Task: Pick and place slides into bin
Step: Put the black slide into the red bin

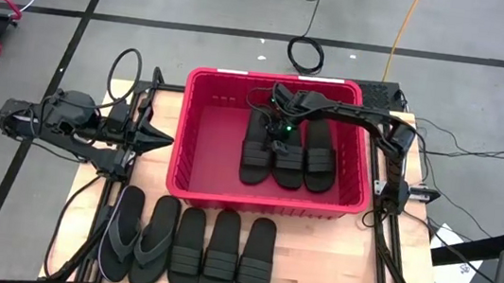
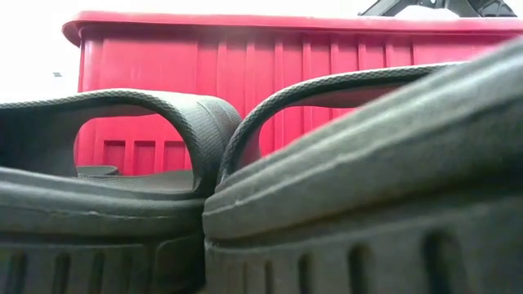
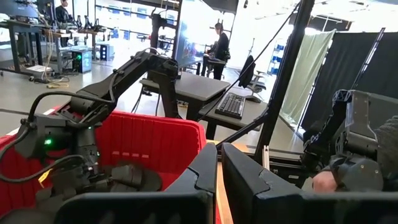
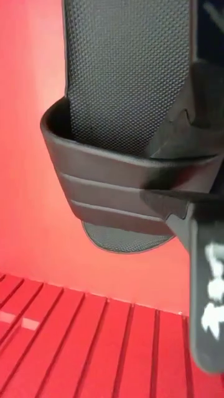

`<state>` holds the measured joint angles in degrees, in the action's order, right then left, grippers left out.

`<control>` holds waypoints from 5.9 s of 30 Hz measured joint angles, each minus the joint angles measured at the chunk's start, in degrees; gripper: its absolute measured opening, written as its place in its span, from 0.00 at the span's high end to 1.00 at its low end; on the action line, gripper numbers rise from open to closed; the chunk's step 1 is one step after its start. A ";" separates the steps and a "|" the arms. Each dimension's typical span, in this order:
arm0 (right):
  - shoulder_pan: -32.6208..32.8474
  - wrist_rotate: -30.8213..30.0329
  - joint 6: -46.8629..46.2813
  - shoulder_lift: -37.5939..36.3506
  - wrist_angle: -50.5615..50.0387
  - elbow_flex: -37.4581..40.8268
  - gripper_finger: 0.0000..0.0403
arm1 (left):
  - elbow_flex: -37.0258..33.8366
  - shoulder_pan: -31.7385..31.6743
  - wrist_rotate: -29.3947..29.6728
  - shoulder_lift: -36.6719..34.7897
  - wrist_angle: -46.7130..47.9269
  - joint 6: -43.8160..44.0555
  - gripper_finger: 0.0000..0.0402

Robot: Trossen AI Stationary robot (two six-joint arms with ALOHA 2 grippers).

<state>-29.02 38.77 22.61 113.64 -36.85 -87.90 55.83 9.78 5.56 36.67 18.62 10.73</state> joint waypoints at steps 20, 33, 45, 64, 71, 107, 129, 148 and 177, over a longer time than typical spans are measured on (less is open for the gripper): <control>1.62 -5.75 -14.82 -23.74 12.74 -0.01 0.93 | 0.00 0.00 0.08 -0.40 1.25 -1.65 0.95; 23.08 -26.47 -25.85 -45.13 10.55 -0.20 1.00 | 0.00 0.00 0.46 -1.43 8.19 -3.15 0.95; 42.71 -48.98 -37.89 -51.68 -2.54 3.14 1.00 | 0.00 0.00 -4.70 0.47 7.73 -4.10 0.95; 43.39 -42.37 -36.72 -72.78 13.61 29.38 1.00 | 30.78 9.90 -3.99 39.95 9.68 4.65 0.95; 43.39 -35.43 -35.02 -73.52 14.27 29.44 1.00 | 34.00 12.43 -6.87 50.05 9.73 11.80 0.95; 43.39 -28.75 -39.02 -79.69 21.44 29.40 1.00 | 34.75 14.23 -13.64 77.59 -2.62 10.84 0.85; 43.39 -26.52 -39.93 -79.97 20.75 29.40 1.00 | 32.29 13.60 -12.61 81.37 -0.90 13.85 0.03; 43.39 -26.64 -41.61 -80.01 21.15 29.36 1.00 | 32.48 13.60 -18.50 87.14 -4.11 16.38 0.19; 43.36 -26.70 -36.67 -80.17 21.83 29.38 1.00 | 36.60 17.45 -27.91 70.79 -14.46 17.68 0.99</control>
<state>14.35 12.08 -14.05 33.47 -15.02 -58.52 92.43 27.23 -22.35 107.45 4.16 28.41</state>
